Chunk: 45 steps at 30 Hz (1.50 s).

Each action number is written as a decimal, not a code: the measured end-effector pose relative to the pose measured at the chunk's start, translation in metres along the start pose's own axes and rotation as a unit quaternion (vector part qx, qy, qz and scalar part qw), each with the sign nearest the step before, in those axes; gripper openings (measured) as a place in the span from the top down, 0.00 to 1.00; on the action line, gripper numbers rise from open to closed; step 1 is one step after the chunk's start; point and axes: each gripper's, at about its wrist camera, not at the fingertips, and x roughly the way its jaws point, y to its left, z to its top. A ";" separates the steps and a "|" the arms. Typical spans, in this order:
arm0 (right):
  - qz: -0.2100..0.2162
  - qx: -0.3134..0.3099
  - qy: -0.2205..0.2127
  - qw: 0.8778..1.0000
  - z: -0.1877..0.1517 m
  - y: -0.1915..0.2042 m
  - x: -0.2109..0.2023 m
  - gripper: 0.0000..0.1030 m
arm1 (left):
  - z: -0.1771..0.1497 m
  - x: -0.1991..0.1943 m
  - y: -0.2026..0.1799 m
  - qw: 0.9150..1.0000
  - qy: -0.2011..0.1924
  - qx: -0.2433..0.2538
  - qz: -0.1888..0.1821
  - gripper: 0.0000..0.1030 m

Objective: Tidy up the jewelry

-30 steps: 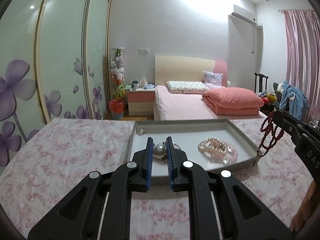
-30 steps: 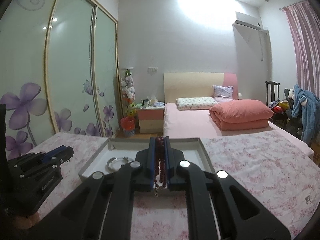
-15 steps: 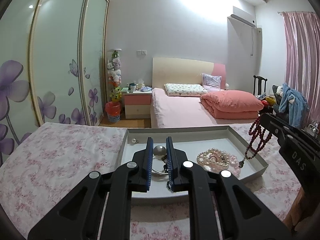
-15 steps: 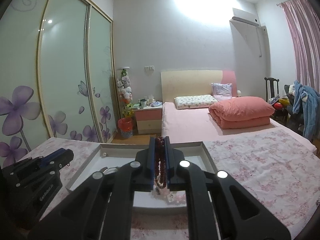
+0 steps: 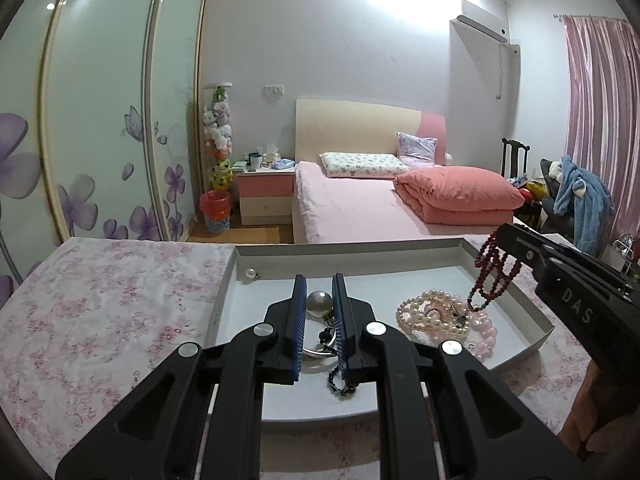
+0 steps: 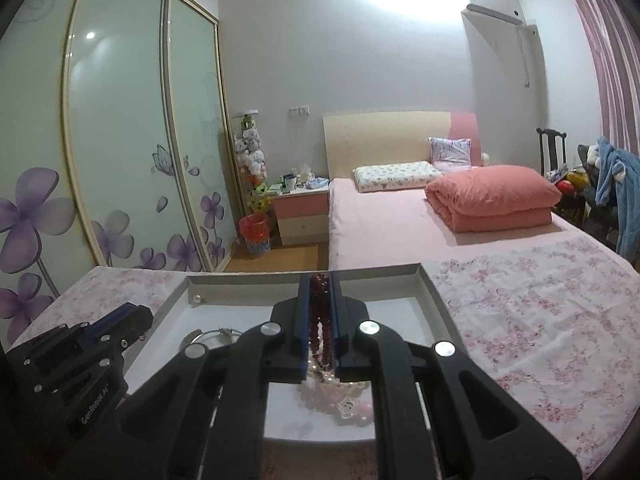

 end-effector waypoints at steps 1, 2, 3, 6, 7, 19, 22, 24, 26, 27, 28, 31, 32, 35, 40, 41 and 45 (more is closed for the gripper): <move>0.000 0.001 0.002 1.000 0.000 -0.001 0.002 0.91 | 0.000 0.002 -0.001 1.000 0.001 0.002 -0.001 0.86; 0.002 0.004 0.006 1.000 0.000 -0.001 0.005 0.91 | 0.000 0.004 -0.002 1.000 0.002 0.003 -0.001 0.86; 0.002 0.005 0.008 1.000 0.000 -0.002 0.008 0.91 | 0.000 0.006 -0.003 1.000 0.004 0.005 -0.001 0.86; 0.004 0.009 0.015 1.000 0.000 -0.003 0.013 0.91 | 0.000 0.011 -0.004 1.000 0.008 0.005 -0.003 0.86; 0.006 0.011 0.018 1.000 0.000 -0.004 0.015 0.90 | 0.001 0.012 -0.004 1.000 0.010 0.006 -0.004 0.86; 0.008 0.057 0.023 0.998 0.004 -0.026 0.000 0.70 | 0.007 -0.001 0.025 0.999 0.014 -0.040 -0.007 0.66; 0.008 0.062 0.022 0.998 0.005 -0.029 -0.013 0.69 | 0.009 -0.014 0.036 0.998 0.010 -0.055 -0.004 0.66; 0.007 0.060 0.026 0.998 0.004 -0.028 -0.025 0.69 | 0.010 -0.023 0.041 0.998 0.008 -0.060 -0.004 0.66; 0.010 0.058 0.028 0.998 0.002 -0.027 -0.038 0.64 | 0.008 -0.033 0.046 0.998 0.007 -0.062 -0.005 0.65; 0.009 0.054 0.031 0.998 0.000 -0.025 -0.046 0.63 | 0.006 -0.041 0.047 0.998 0.007 -0.063 -0.005 0.64; 0.011 0.051 0.033 0.998 -0.002 -0.024 -0.054 0.61 | 0.004 -0.048 0.050 0.998 0.007 -0.063 -0.006 0.63; 0.019 0.044 0.041 0.998 -0.008 -0.018 -0.080 0.56 | -0.002 -0.066 0.057 0.998 0.008 -0.064 -0.008 0.59; 0.019 0.042 0.042 0.998 -0.011 -0.017 -0.088 0.53 | -0.005 -0.073 0.060 0.998 0.007 -0.064 -0.009 0.58; 0.022 0.035 0.048 0.998 -0.021 -0.011 -0.112 0.47 | -0.014 -0.095 0.068 0.997 0.004 -0.070 -0.009 0.55; 0.022 0.026 0.065 0.997 -0.036 -0.003 -0.134 0.38 | -0.028 -0.123 0.076 0.997 0.003 -0.072 -0.002 0.49; 0.021 0.024 0.067 0.997 -0.038 0.000 -0.137 0.36 | -0.029 -0.125 0.078 0.997 0.002 -0.072 -0.001 0.47; 0.019 0.013 0.065 0.998 -0.045 0.007 -0.150 0.24 | -0.038 -0.142 0.075 0.998 -0.006 -0.060 0.013 0.38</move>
